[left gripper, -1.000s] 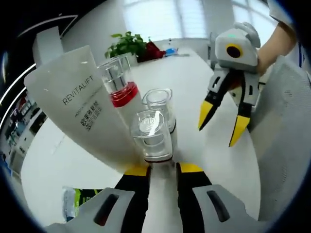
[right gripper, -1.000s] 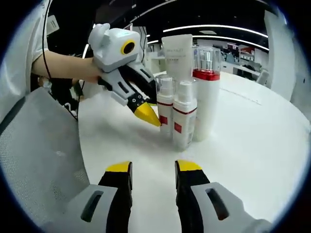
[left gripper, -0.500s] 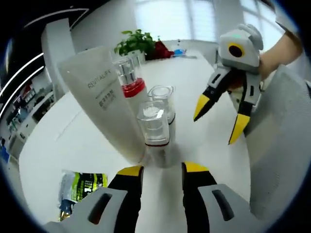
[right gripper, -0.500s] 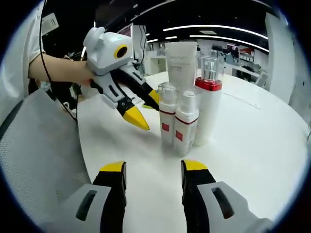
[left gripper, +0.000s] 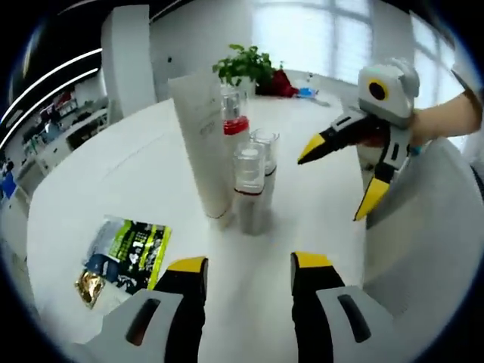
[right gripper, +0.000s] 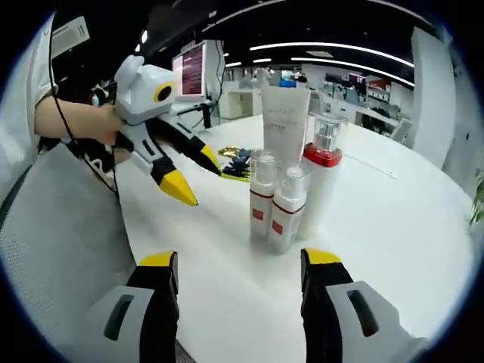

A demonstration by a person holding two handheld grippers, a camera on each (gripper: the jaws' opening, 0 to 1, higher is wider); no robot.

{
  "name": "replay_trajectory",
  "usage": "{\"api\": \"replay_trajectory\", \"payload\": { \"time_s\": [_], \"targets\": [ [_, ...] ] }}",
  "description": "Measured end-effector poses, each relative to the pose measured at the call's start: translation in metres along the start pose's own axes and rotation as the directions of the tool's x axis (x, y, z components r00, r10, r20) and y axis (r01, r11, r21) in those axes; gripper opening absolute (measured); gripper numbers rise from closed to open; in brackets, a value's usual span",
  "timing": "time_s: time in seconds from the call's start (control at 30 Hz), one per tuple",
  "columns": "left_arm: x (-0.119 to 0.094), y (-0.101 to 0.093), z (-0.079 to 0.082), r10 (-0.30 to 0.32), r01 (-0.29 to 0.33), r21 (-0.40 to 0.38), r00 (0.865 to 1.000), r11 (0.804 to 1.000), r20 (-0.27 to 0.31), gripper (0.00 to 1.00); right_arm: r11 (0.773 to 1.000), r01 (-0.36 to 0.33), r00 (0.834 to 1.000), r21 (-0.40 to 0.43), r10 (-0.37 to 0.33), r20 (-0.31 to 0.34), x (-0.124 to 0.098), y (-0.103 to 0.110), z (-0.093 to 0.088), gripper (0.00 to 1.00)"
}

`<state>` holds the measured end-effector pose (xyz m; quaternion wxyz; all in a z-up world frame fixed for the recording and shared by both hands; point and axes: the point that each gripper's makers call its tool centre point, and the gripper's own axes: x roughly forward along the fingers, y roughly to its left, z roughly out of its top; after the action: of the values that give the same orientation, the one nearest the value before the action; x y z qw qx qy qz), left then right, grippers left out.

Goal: Arrange the skincare products in the storage area until every visible bottle or jar stands upright without overlapping.

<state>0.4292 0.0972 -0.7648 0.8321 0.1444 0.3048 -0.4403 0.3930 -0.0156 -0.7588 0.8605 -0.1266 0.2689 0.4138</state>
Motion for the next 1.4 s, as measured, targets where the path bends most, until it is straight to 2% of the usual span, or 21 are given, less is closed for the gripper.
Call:
{"api": "replay_trajectory", "payload": {
  "time_s": [0.1, 0.33, 0.63, 0.87, 1.13, 1.4],
  "targets": [
    [-0.013, 0.001, -0.006, 0.029, -0.029, -0.057, 1.000, 0.998, 0.006, 0.45, 1.000, 0.000, 1.000, -0.012, 0.000, -0.005, 0.001, 0.003, 0.000, 0.72],
    [-0.038, 0.001, -0.017, 0.074, -0.071, -0.138, 0.997, 0.988, 0.019, 0.50, 1.000, 0.008, 1.000, -0.011, -0.008, 0.008, -0.005, 0.005, 0.010, 0.78],
    [-0.072, -0.004, -0.030, 0.138, -0.124, -0.245, 0.990, 0.962, 0.042, 0.55, 0.999, -0.003, 1.000, -0.035, 0.004, 0.022, -0.011, 0.016, 0.023, 0.86],
    [-0.093, -0.003, -0.042, 0.190, -0.170, -0.284, 0.981, 0.944, 0.043, 0.61, 1.000, 0.003, 1.000, -0.021, -0.002, 0.025, -0.017, 0.021, 0.025, 0.88],
    [-0.118, -0.010, -0.039, 0.254, -0.223, -0.328, 0.966, 0.918, 0.053, 0.71, 1.000, 0.028, 0.999, -0.011, -0.028, 0.037, -0.027, 0.022, 0.034, 0.91],
    [-0.145, -0.007, -0.051, 0.303, -0.262, -0.379, 0.952, 0.887, 0.052, 0.78, 0.999, 0.037, 0.998, 0.025, -0.039, 0.057, -0.035, 0.029, 0.038, 0.96]
  ]
}}
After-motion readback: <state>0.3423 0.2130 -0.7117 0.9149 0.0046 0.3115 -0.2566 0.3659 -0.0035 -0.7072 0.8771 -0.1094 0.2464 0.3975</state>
